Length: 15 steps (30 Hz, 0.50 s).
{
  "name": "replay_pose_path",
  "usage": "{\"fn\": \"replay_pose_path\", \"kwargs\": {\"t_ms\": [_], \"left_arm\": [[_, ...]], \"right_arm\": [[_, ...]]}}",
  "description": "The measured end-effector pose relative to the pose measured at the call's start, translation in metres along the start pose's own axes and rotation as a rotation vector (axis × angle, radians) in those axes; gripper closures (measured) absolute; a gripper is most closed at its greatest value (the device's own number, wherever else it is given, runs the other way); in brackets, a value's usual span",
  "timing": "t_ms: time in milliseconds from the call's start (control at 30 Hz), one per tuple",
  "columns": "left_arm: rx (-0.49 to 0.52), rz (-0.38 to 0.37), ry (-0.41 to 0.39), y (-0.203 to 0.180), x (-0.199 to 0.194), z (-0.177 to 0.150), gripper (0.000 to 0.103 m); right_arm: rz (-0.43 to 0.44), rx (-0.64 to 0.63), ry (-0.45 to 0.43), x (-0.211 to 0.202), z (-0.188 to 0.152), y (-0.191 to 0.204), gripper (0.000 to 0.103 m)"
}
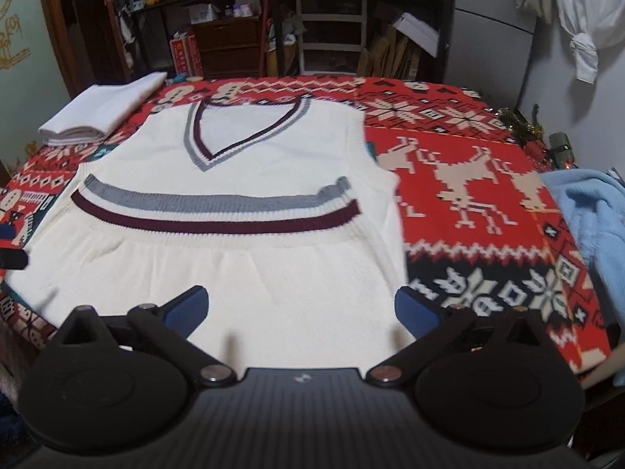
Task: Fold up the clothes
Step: 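Spread both grippers wide and press them on the vest body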
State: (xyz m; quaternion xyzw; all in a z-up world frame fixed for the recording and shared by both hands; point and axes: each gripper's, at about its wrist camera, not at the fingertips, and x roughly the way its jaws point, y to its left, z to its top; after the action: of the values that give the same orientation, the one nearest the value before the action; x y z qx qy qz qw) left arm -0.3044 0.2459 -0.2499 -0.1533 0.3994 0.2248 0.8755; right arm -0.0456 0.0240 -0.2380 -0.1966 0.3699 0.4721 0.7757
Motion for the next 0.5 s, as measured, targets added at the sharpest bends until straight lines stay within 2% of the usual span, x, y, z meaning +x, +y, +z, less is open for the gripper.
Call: {"fn": "replay_pose_path", "kwargs": {"t_ms": [67, 200, 233, 267, 400, 500], "left_arm": [[0.043, 0.012, 0.01, -0.013, 0.014, 0.003, 0.006], [0.089, 0.038, 0.081, -0.024, 0.044, -0.001, 0.006], [0.093, 0.052, 0.088, -0.025, 0.049, -0.003, 0.0], [0.092, 0.062, 0.076, -0.025, 0.049, -0.005, 0.0], [0.09, 0.073, 0.032, -0.024, 0.045, -0.012, 0.0], [0.083, 0.079, 0.029, -0.025, 0.043, -0.013, 0.0]], "right_arm": [[-0.003, -0.016, 0.023, 0.011, 0.001, 0.006, 0.0], [-0.02, -0.041, 0.087, 0.035, -0.006, 0.014, 0.0], [-0.03, -0.04, 0.098, 0.04, -0.009, 0.015, 0.0], [-0.04, -0.038, 0.104, 0.044, -0.012, 0.016, 0.0], [-0.065, -0.015, 0.063, 0.041, -0.02, 0.018, 0.0], [-0.065, -0.015, 0.037, 0.04, -0.024, 0.018, 0.0]]}}
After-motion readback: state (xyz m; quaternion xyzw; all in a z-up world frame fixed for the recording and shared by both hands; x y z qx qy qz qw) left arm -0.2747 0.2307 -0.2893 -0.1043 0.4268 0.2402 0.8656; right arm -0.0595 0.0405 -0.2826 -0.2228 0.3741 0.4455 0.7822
